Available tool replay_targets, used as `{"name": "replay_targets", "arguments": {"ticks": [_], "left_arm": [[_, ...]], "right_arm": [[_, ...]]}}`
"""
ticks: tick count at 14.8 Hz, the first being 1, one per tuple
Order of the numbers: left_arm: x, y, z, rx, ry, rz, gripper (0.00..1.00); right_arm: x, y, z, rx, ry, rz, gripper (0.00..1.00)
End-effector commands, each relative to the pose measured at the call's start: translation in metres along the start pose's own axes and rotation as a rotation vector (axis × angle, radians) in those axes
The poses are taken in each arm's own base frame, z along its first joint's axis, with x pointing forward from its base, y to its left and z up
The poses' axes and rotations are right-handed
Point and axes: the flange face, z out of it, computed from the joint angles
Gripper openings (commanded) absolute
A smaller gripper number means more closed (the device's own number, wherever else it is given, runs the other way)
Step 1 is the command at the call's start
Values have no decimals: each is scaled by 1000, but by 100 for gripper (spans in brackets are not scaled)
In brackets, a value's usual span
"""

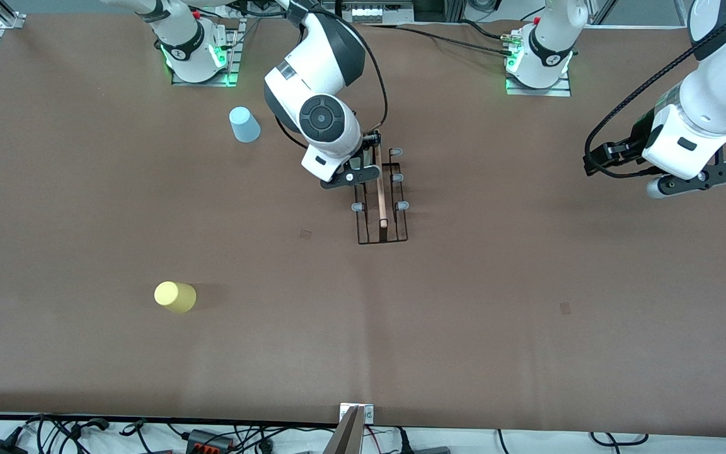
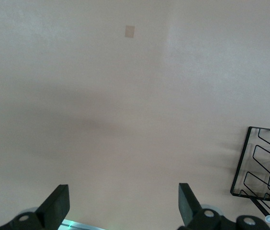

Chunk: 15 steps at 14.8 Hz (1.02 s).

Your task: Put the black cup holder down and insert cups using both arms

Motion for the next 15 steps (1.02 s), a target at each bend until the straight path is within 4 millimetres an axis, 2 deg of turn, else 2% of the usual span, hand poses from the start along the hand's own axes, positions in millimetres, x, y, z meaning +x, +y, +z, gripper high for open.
{"name": "replay_targets", "arguments": {"ticks": [1, 13, 14, 15], "left_arm": [[3, -10, -17, -22, 25, -16, 100], [2, -12, -19, -25, 20, 67, 100], [2, -12, -19, -25, 20, 64, 100], [2, -12, -19, -25, 20, 64, 100]], "right_arm": [[2, -4, 1, -1, 4, 3, 29], [7, -2, 16, -29, -2, 2, 31], [7, -2, 15, -28, 0, 1, 44], [7, -2, 14, -26, 0, 13, 90]]}}
